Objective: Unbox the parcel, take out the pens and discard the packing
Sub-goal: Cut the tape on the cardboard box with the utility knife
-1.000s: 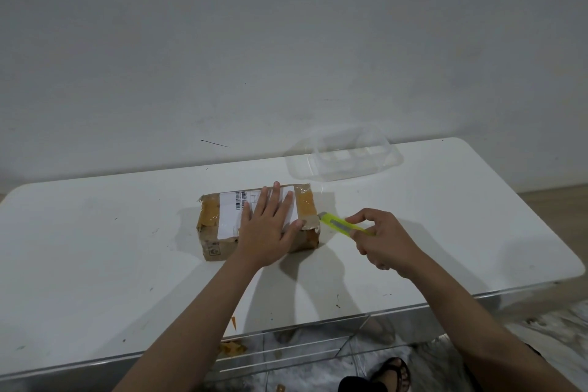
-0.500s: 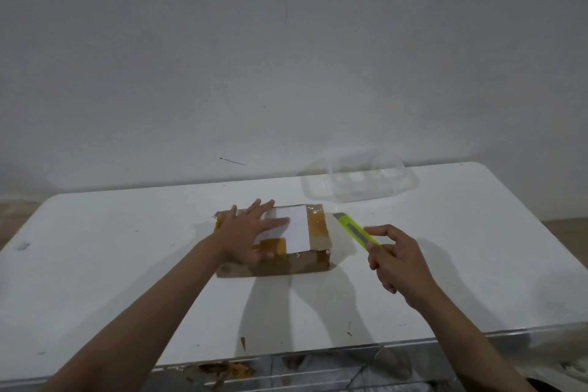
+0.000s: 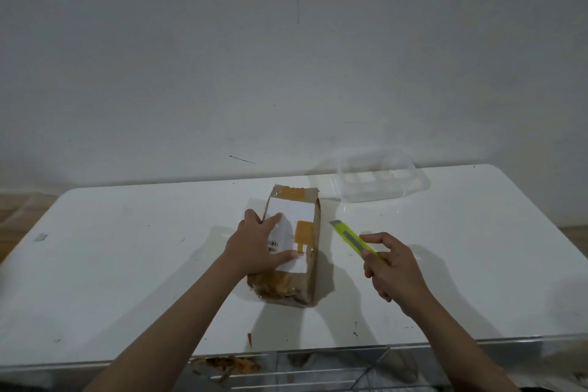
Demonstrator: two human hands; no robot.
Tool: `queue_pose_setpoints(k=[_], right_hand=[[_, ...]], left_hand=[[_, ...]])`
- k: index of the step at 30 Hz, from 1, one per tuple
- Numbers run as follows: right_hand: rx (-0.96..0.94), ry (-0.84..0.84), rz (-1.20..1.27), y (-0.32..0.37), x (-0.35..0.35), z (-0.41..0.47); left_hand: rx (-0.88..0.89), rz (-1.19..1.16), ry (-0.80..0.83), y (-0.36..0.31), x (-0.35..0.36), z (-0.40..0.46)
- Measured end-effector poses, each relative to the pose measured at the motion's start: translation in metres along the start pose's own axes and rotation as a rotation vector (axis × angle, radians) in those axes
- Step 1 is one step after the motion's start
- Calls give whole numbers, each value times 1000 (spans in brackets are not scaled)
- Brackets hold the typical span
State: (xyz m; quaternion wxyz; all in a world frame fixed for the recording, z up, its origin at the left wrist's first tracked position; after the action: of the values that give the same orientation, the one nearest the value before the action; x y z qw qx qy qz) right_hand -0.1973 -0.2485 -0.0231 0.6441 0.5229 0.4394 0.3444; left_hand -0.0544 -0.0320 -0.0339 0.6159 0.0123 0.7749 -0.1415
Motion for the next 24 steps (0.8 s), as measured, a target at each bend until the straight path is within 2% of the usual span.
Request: queue_pose_setpoints(k=[4, 7, 17, 22, 24], right_hand=[[14, -8, -26, -3, 3, 3], [27, 16, -47, -6, 11, 5], [28, 14, -65, -15, 36, 23], [32, 6, -47, -16, 42, 27], [27, 56, -40, -16, 48, 25]], left_hand=[[106, 135, -156, -10, 5, -10], [182, 115, -107, -16, 17, -12], [160, -82, -90, -13, 23, -13], [158, -91, -78, -13, 23, -14], [156, -100, -77, -14, 23, -14]])
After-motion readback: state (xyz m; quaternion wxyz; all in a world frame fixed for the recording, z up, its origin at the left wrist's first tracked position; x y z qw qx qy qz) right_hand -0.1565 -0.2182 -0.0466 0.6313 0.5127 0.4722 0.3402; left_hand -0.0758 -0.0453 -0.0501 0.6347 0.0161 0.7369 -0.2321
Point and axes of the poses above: each hand's wrist, its own z-axis towards the middle knuckle, its own x-axis out of the palm, y = z × x, the point moved 9 cm from there along z, towards the middle knuckle, and after that the axes turned 14 degrees about -x, right-handed, at the moved point
